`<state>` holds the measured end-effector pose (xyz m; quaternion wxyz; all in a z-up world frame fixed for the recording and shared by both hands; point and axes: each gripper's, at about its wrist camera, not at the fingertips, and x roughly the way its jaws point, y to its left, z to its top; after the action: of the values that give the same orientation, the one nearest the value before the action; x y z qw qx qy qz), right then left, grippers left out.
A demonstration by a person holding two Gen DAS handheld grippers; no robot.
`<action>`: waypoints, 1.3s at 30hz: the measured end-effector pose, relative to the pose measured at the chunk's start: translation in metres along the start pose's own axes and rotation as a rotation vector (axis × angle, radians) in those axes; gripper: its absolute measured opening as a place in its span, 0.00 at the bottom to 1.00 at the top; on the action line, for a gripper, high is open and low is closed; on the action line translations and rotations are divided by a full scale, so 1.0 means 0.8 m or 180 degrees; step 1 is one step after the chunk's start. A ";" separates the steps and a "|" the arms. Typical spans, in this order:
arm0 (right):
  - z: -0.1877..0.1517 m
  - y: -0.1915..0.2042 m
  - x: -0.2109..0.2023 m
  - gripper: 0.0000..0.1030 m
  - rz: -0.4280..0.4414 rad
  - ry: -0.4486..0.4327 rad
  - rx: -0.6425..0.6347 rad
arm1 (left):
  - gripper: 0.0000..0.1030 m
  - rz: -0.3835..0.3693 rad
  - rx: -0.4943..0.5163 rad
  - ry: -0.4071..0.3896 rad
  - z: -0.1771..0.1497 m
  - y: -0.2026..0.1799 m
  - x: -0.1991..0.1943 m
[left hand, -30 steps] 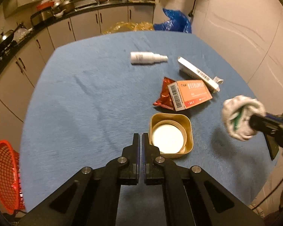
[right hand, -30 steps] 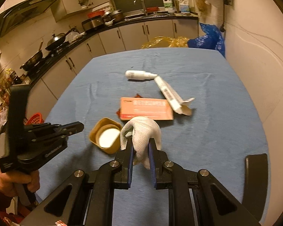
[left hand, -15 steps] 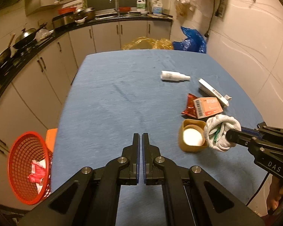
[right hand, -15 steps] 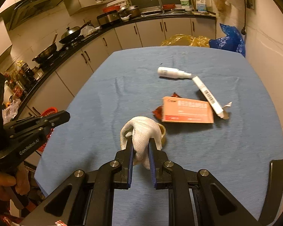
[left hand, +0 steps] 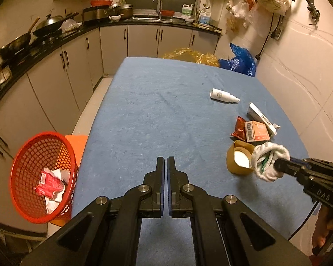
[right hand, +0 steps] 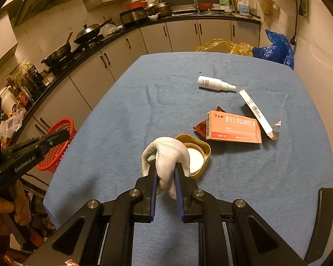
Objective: Collect trash
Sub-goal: 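Hold the cloth in the right tool while the left tool grasps the gold tin rim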
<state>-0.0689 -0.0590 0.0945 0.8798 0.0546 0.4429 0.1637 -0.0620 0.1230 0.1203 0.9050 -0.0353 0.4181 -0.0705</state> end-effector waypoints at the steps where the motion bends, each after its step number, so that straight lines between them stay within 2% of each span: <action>1: 0.000 -0.002 -0.001 0.15 -0.0005 -0.0006 0.0027 | 0.02 -0.0062 -0.0022 0.0032 0.000 0.001 0.001; 8: -0.008 -0.029 -0.015 0.15 -0.0113 -0.0025 0.0215 | 0.04 -0.0417 0.0041 0.0191 0.004 -0.029 0.017; 9: -0.011 -0.034 -0.019 0.15 -0.0136 -0.0030 0.0242 | 0.10 -0.0481 0.0061 0.0260 0.005 -0.038 0.025; 11: -0.017 -0.044 -0.025 0.15 -0.0172 -0.0023 0.0279 | 0.30 -0.0563 0.0060 0.0345 0.008 -0.053 0.038; 12: -0.021 -0.050 -0.028 0.15 -0.0191 -0.0014 0.0299 | 0.44 -0.0592 0.0050 0.0386 0.009 -0.060 0.045; 13: -0.024 -0.054 -0.031 0.15 -0.0204 -0.0011 0.0306 | 0.46 -0.0620 0.0037 0.0427 0.010 -0.069 0.054; 15: -0.030 -0.065 -0.040 0.15 -0.0253 -0.0018 0.0306 | 0.46 -0.0695 0.0048 0.0511 0.014 -0.088 0.073; 21: -0.034 -0.093 -0.061 0.15 -0.0335 -0.0065 0.0302 | 0.44 -0.0539 0.0203 0.0607 0.020 -0.129 0.123; 26: -0.035 -0.115 -0.079 0.15 -0.0407 -0.0136 0.0253 | 0.29 -0.0384 0.0320 0.0777 0.015 -0.151 0.165; 28: -0.036 -0.121 -0.081 0.15 -0.0419 -0.0133 0.0262 | 0.10 -0.0353 0.0318 0.0870 0.012 -0.154 0.178; 29: -0.036 -0.124 -0.082 0.15 -0.0426 -0.0132 0.0272 | 0.07 -0.0334 0.0315 0.0889 0.011 -0.155 0.182; 33: -0.033 -0.130 -0.079 0.15 -0.0411 -0.0123 0.0306 | 0.07 -0.0261 0.0348 0.0806 0.009 -0.156 0.178; 39: -0.022 -0.116 -0.059 0.15 -0.0285 -0.0107 0.0260 | 0.07 -0.0195 0.0334 0.0525 0.004 -0.138 0.138</action>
<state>-0.0870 -0.1631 0.0976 0.8906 0.0734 0.4364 0.1050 0.0002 -0.0038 0.0525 0.8655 0.0053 0.4856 -0.1225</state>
